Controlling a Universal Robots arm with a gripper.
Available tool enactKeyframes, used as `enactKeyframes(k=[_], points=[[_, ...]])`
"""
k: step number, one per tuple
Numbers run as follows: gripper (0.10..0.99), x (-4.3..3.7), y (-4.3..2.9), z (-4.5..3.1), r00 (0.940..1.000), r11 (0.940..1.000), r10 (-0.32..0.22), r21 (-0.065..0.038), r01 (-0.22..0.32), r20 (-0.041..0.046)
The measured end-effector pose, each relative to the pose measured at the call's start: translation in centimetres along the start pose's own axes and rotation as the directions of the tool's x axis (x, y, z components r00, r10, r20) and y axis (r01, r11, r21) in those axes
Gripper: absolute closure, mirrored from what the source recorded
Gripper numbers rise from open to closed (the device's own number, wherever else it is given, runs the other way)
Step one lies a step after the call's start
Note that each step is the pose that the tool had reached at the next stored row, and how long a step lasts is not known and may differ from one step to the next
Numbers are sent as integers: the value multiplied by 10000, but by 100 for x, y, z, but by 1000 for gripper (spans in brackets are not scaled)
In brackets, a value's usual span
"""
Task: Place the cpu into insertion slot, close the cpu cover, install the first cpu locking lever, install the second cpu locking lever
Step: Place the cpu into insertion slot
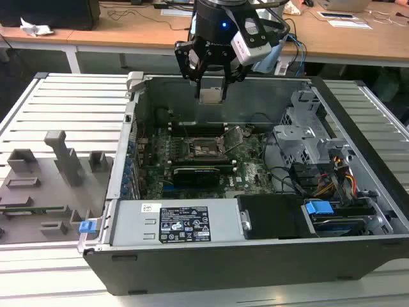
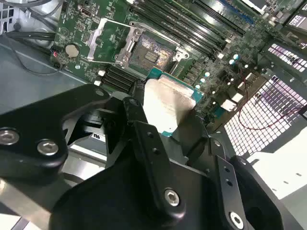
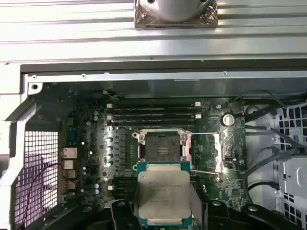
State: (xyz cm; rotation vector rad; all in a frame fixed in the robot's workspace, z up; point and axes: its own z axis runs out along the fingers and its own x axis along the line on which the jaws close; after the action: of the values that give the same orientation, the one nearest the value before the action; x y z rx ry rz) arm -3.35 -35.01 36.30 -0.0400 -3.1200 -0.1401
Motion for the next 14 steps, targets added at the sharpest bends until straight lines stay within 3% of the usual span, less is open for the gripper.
enactKeyframes(k=[6,11,14], points=[[561,0,-4,0,10000,10000,84,0,-84,7],[561,-1,-5,6,9964,9965,839,-19,-839,74],[561,3,-5,5,9959,9959,903,-19,-902,80]])
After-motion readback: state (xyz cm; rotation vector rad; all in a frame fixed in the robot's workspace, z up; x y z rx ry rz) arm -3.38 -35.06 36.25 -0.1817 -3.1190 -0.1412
